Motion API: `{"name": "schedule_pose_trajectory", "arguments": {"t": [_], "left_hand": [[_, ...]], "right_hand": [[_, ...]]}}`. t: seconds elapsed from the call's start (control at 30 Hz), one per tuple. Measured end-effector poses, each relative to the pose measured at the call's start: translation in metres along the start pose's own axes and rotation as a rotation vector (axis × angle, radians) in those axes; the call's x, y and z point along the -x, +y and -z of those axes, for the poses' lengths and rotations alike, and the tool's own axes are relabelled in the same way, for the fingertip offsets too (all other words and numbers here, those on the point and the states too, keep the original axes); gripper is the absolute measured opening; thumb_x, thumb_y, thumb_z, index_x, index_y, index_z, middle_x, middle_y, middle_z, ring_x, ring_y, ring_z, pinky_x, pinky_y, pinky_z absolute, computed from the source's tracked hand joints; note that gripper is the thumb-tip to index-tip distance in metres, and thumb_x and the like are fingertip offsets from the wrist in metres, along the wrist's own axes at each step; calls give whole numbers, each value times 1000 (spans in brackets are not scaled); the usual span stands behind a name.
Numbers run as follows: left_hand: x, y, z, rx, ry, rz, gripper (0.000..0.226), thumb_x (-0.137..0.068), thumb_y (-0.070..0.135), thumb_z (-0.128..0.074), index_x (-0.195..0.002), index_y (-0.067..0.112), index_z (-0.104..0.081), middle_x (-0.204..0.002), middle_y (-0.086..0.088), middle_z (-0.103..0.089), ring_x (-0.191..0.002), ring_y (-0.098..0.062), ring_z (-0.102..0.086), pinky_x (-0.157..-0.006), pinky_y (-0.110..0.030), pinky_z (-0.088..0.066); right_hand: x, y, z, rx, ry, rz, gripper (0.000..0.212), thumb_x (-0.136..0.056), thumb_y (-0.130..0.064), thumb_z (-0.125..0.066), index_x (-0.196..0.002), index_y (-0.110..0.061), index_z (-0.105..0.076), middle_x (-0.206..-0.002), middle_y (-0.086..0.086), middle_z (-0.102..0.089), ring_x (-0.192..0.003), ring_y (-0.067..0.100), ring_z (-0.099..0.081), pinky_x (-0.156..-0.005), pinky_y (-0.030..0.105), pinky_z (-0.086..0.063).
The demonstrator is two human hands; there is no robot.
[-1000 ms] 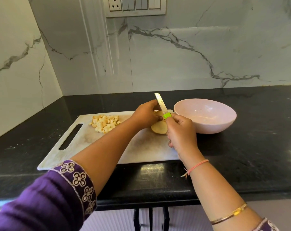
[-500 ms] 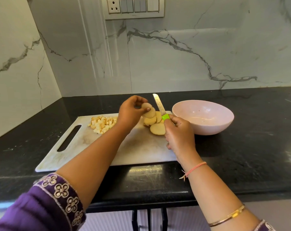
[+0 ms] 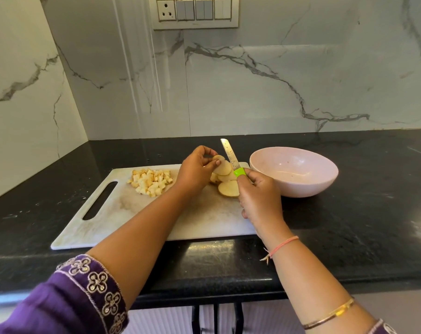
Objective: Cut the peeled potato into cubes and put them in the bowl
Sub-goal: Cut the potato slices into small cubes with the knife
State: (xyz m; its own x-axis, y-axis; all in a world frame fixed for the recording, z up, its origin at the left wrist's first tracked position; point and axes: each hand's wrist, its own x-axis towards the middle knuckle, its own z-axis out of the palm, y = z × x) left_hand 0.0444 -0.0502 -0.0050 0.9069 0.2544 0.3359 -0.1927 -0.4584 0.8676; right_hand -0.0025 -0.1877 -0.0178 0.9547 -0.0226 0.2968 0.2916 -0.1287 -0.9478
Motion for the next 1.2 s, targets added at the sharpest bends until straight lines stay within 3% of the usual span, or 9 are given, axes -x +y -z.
{"name": "schedule_pose_trajectory", "arguments": {"t": [0.13,0.2,0.37,0.47,0.53,0.63,0.8,1.2], "left_hand": [[0,-4,11,13,69,1,13,-92,15,-60,-104,18,-57,-103,2,-63,-99,-14,-60,-82,-27,-52],[2,-5,21,-5,87,14,15,-91,14,-62,-105,17,-59,-103,1,-63,-97,-14,-59,-80,-26,-53],[9,-9,41,-288,-50,55,18,-90,16,-63,-107,15,-68,-104,-1,-64,-91,-13,-58,-78,-25,-51],[14,-11,43,-440,-60,37,23,-92,17,-60,-114,15,-67,-112,-2,-66,-97,-13,-57,-82,-23,-44],[17,-12,46,-505,-33,41,28,-93,16,-59,-121,15,-63,-120,-4,-64,-107,-17,-58,-86,-23,-44],[22,-17,52,-556,-20,24,37,-92,15,-61,-128,17,-56,-127,-3,-60,-116,-18,-56,-93,-25,-43],[32,-16,51,-560,-69,8,42,-86,22,-66,-127,17,-58,-121,0,-63,-106,-14,-58,-84,-20,-43],[34,-6,47,-722,-126,36,35,-86,26,-61,-119,15,-63,-110,-4,-65,-94,-18,-59,-83,-27,-49]], "right_hand": [[-2,1,1,16,6,-12,27,-94,-18,-47,-114,-21,-66,-36,-17,-41,-48,13,-34,-51,31,-34],[-3,3,4,45,-1,0,32,-95,-20,-47,-124,-20,-61,-35,-20,-43,-46,11,-36,-50,30,-35],[-2,1,5,108,-70,23,29,-94,-20,-48,-117,-21,-65,-41,-13,-43,-47,13,-37,-48,30,-33],[-1,0,4,233,-102,107,23,-93,-19,-48,-99,-14,-69,-51,-4,-43,-48,15,-37,-50,30,-32],[3,-2,0,368,-126,188,24,-93,-19,-47,-99,-12,-68,-57,0,-47,-51,15,-39,-51,30,-31],[11,-9,-8,609,-206,250,25,-93,-24,-44,-100,-13,-66,-60,-2,-48,-61,21,-47,-53,29,-31],[16,-25,-10,854,-289,229,26,-93,-29,-42,-70,-18,-48,-61,-2,-43,-70,24,-51,-55,28,-31],[16,-56,-25,1117,-315,337,9,-91,-27,-49,-86,-21,-46,-88,4,-50,-85,25,-51,-67,30,-37]]}}
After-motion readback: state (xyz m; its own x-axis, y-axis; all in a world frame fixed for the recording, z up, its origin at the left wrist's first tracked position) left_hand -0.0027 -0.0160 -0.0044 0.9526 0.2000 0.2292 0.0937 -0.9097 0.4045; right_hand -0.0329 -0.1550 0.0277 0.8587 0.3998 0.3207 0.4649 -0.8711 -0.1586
